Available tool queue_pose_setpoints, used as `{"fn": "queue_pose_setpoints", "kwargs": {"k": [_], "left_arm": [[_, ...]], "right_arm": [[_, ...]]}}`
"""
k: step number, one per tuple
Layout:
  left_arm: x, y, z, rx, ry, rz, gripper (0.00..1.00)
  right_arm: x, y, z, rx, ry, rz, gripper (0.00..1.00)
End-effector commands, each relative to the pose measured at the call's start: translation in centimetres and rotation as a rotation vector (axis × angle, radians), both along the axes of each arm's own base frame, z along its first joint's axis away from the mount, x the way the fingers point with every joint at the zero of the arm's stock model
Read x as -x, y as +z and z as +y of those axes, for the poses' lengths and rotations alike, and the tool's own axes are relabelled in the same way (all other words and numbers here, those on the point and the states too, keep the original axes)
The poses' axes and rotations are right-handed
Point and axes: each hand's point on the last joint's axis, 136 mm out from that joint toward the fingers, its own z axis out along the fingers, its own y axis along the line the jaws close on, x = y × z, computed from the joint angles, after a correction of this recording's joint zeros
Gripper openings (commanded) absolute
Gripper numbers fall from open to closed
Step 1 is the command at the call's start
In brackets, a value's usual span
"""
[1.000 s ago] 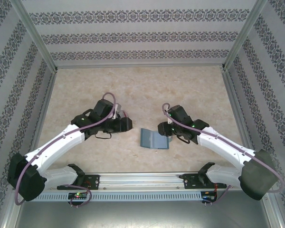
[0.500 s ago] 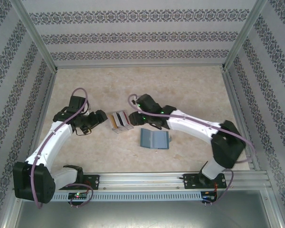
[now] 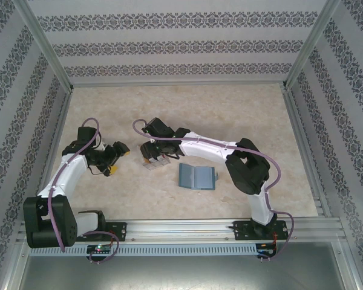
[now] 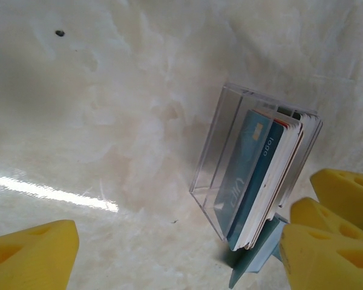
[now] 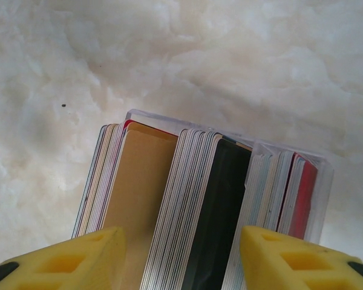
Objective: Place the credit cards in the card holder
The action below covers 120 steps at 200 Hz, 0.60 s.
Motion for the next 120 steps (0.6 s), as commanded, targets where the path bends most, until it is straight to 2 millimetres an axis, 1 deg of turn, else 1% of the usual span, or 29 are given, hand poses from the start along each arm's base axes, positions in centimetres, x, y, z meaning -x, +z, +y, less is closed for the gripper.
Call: {"fn": "queue_pose_setpoints", "kwargs": {"k": [1,23,47,85,120], "left_arm": [[-0.3,-0.1,-0.4,0.048,0.008,-0.007,0.86],[-0.3,-0.3,-0.3,0.044,0.012,-0.008,0.86],[-0.3,-0.4,-0.4,0.053,0.014,-0.011,0.86],[-0.4,-0.8,-0.6,0.068,0.020,-0.012,0.86],[-0.4,-1.0,-0.4,0.056,0.026,-0.010,0.85]], "right_arm": [[0.3,-1.1,0.4,0.030,0.004,0.038,0.53],[0.4,-1.9,0.3,0.077,0.006,0.033,0.53],[-0.1,-2.6,-0.8,0.171,-0.028,-0.004,0.53],[-1.2,-2.4,-3.1,0.293,-0.096,-0.088,0.48],[-1.8,-1.6,-4.4,0.386,-0.127,-0.172,0.47]]}}
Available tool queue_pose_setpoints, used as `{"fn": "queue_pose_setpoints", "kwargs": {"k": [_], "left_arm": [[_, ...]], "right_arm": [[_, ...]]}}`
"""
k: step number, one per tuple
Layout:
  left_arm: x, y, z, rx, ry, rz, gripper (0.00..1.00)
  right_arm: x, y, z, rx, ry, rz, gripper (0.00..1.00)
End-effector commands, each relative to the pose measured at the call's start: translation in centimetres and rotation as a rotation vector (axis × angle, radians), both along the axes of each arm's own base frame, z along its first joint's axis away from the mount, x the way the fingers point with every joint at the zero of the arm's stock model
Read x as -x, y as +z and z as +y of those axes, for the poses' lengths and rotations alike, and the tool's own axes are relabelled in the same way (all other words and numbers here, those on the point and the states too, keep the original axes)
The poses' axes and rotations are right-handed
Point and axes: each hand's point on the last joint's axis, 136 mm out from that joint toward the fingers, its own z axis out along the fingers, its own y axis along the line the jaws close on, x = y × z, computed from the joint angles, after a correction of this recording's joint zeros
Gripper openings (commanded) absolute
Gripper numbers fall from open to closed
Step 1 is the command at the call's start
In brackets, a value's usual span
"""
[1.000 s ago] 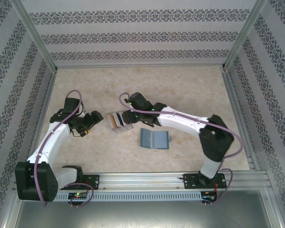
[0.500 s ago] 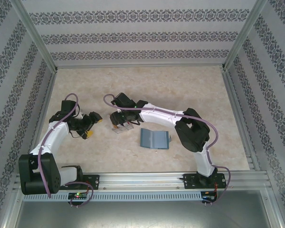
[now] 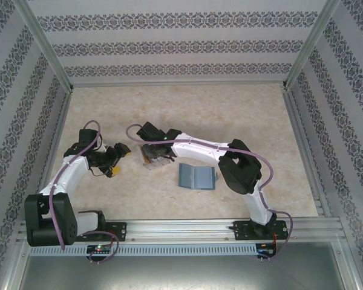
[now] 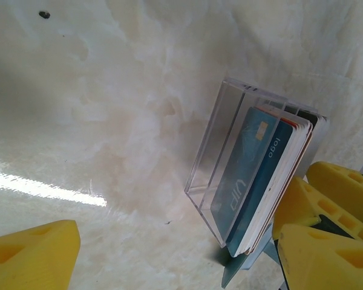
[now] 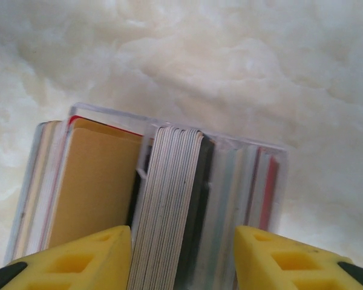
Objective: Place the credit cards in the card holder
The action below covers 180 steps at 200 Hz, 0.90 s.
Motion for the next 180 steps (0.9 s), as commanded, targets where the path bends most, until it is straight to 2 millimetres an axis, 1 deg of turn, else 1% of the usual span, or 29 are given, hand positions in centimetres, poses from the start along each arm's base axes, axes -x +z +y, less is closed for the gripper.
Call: {"fn": "queue_pose_setpoints", "kwargs": {"k": [1,12,30,43,68,86,102,110,120,128,144,161,180], "left_arm": [[-0.3,-0.2,0.1,0.013,0.017,-0.012,0.85],[-0.3,-0.2,0.1,0.017,0.015,-0.008,0.86],[-0.2,-0.3,0.1,0.012,0.014,-0.006,0.85],[-0.2,-0.5,0.1,0.013,0.018,-0.003,0.85],[-0.2,-0.4,0.0,0.016,0.012,-0.005,0.85],[-0.1,-0.6,0.2,0.007,0.020,-0.005,0.85],[-0.1,-0.6,0.0,0.019,0.016,-0.005,0.85],[-0.1,-0.5,-0.1,0.021,0.011,-0.004,0.85],[-0.1,-0.6,0.0,0.016,0.013,-0.004,0.85],[-0.1,-0.7,0.0,0.013,0.016,-0.004,0.85],[-0.2,-0.7,-0.1,0.024,0.015,-0.006,0.85],[0.0,-0.6,-0.2,0.022,0.007,-0.006,0.85],[0.1,-0.8,-0.1,0.008,0.015,-0.008,0.85]], "right_arm": [[-1.0,-0.3,-3.2,0.183,-0.055,-0.080,0.47],[-1.2,-0.1,-3.4,0.201,-0.068,-0.097,0.45],[-1.6,0.3,-3.5,0.213,-0.077,-0.109,0.44],[-1.7,0.2,-3.7,0.228,-0.079,-0.113,0.44],[-1.8,-0.1,-3.8,0.249,-0.078,-0.109,0.48],[-1.8,-0.7,-3.8,0.257,-0.075,-0.096,0.50],[-1.6,-1.8,-4.1,0.243,-0.085,-0.042,0.51],[-1.3,-2.3,-3.8,0.203,-0.087,0.013,0.51],[-1.0,-2.7,-3.4,0.137,-0.094,0.086,0.49],[-0.9,-2.9,-3.3,0.106,-0.095,0.121,0.44],[-1.4,-2.4,-4.1,0.141,-0.115,0.086,0.40],[-1.7,-1.4,-4.4,0.157,-0.119,0.051,0.40],[-2.1,0.3,-4.5,0.186,-0.110,-0.029,0.42]]}}
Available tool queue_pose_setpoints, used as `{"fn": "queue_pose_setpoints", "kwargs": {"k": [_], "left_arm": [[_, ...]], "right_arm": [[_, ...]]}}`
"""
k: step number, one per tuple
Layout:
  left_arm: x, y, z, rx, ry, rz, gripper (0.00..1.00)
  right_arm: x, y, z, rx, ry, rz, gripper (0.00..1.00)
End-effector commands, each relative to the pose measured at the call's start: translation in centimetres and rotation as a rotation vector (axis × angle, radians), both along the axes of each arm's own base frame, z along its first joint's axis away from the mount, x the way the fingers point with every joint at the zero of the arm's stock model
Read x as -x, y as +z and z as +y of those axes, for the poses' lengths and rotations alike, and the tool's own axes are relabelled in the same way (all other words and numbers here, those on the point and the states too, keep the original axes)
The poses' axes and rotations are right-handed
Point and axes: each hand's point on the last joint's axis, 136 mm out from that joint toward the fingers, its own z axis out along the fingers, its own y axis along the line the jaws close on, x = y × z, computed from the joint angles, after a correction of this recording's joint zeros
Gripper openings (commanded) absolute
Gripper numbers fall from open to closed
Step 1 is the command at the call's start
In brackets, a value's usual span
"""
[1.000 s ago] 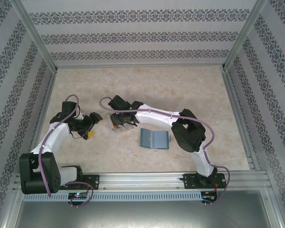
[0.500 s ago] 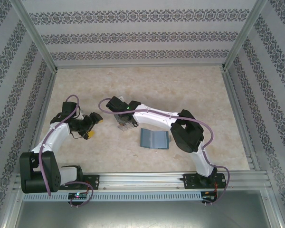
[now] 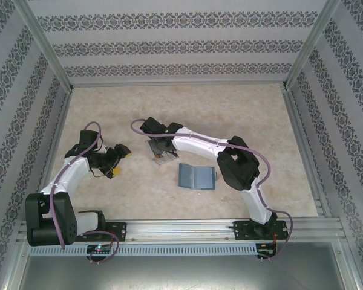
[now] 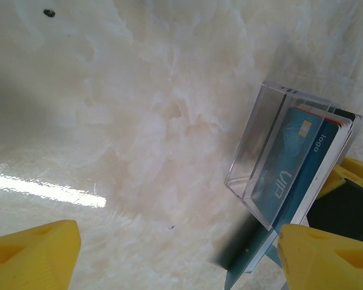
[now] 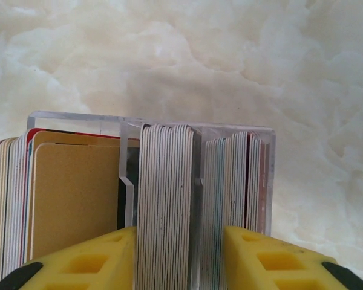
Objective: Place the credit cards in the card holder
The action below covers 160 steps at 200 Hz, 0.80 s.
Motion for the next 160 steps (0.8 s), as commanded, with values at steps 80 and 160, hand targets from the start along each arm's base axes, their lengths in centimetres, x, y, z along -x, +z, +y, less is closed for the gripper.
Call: {"fn": "queue_pose_setpoints", "kwargs": {"k": [80,160], "left_arm": [[0.1,-0.2,-0.6,0.012,-0.012,0.000,0.86],[0.0,-0.1,-1.2,0.029,-0.033,-0.003,0.86]], "right_arm": [[-1.3,4.4,-2.7,0.145,-0.048,-0.206,0.44],[-0.4,3.9,-1.6,0.081,-0.002,-0.152,0.01]]}}
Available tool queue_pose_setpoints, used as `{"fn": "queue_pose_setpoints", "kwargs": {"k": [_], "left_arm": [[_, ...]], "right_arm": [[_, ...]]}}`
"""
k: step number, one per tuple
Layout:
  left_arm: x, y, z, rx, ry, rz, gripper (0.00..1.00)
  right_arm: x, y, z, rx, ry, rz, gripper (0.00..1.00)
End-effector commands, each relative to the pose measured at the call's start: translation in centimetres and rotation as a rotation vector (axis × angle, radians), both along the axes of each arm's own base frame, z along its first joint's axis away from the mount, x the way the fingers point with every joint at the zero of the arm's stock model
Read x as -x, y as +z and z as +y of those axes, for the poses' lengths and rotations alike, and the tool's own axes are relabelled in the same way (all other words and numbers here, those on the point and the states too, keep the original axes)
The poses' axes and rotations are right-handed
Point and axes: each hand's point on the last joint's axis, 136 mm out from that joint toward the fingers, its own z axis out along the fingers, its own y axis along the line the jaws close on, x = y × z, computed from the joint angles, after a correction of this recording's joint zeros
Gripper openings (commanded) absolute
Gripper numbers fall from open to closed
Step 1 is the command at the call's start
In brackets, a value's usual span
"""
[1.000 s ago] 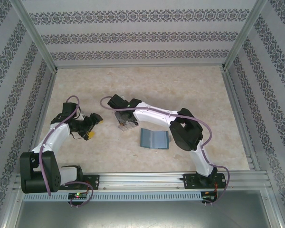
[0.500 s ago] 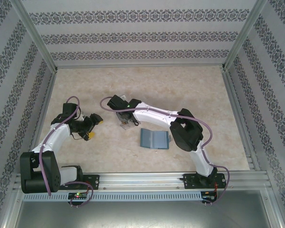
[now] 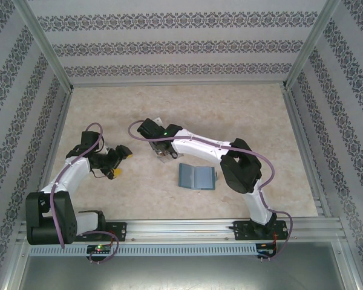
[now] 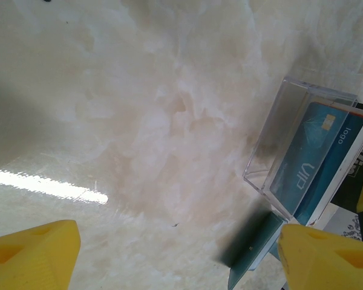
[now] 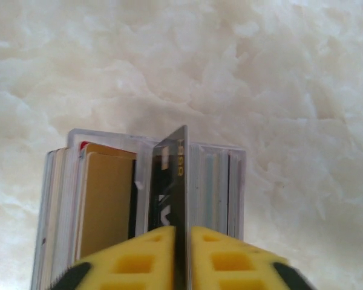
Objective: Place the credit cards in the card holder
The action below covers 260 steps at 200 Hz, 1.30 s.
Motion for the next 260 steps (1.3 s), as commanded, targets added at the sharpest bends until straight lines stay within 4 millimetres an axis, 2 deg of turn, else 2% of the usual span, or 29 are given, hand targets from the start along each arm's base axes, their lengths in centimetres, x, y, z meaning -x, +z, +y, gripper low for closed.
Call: {"fn": "queue_pose_setpoints", "kwargs": {"k": [1,23,34,72,94,120,145,172,189,201,213,241,258,260], "left_arm": [[-0.3,0.4,-0.7,0.023,-0.020,-0.015,0.86],[-0.2,0.4,-0.8,0.023,-0.023,-0.022,0.85],[-0.5,1.0,-1.5,0.056,-0.053,-0.051,0.83],[-1.0,3.6,-4.9,0.089,-0.210,-0.149,0.82],[-0.6,4.5,-5.9,0.037,-0.274,-0.176,0.82],[0.4,5.2,-6.8,-0.019,-0.346,-0.205,0.82],[1.6,5.7,-8.4,-0.049,-0.429,-0.228,0.82],[2.9,5.6,-11.9,-0.071,-0.559,-0.276,0.81],[3.7,4.8,-14.2,-0.089,-0.636,-0.273,0.77],[4.2,3.9,-15.7,-0.114,-0.687,-0.267,0.71],[4.6,3.0,-17.1,-0.136,-0.738,-0.255,0.57],[4.9,1.0,-19.9,-0.172,-0.806,-0.241,0.31],[4.6,-0.2,-20.8,-0.173,-0.810,-0.231,0.28],[4.6,-0.3,-20.8,-0.177,-0.811,-0.229,0.28]], "right_arm": [[0.4,1.0,-0.4,-0.023,0.005,0.012,0.01],[0.8,1.7,-0.4,-0.052,0.010,0.013,0.00],[1.0,2.1,-0.3,-0.102,0.008,0.027,0.00],[1.8,4.2,-0.8,-0.363,0.000,0.104,0.00],[2.4,6.0,-1.3,-0.531,0.020,0.097,0.00],[3.1,6.6,-3.1,-0.729,0.001,0.166,0.00],[5.0,6.2,-5.7,-0.836,-0.011,0.231,0.00],[8.2,5.3,-9.8,-0.854,-0.025,0.248,0.00],[10.4,4.4,-12.5,-0.869,-0.050,0.252,0.00],[11.9,3.3,-14.3,-0.878,-0.074,0.252,0.00],[13.0,1.8,-16.1,-0.892,-0.115,0.251,0.00],[14.3,-0.3,-17.1,-0.992,-0.137,0.344,0.00],[14.2,-0.9,-17.1,-1.017,-0.128,0.380,0.00],[14.7,-1.7,-17.3,-1.012,-0.137,0.405,0.00]]}}
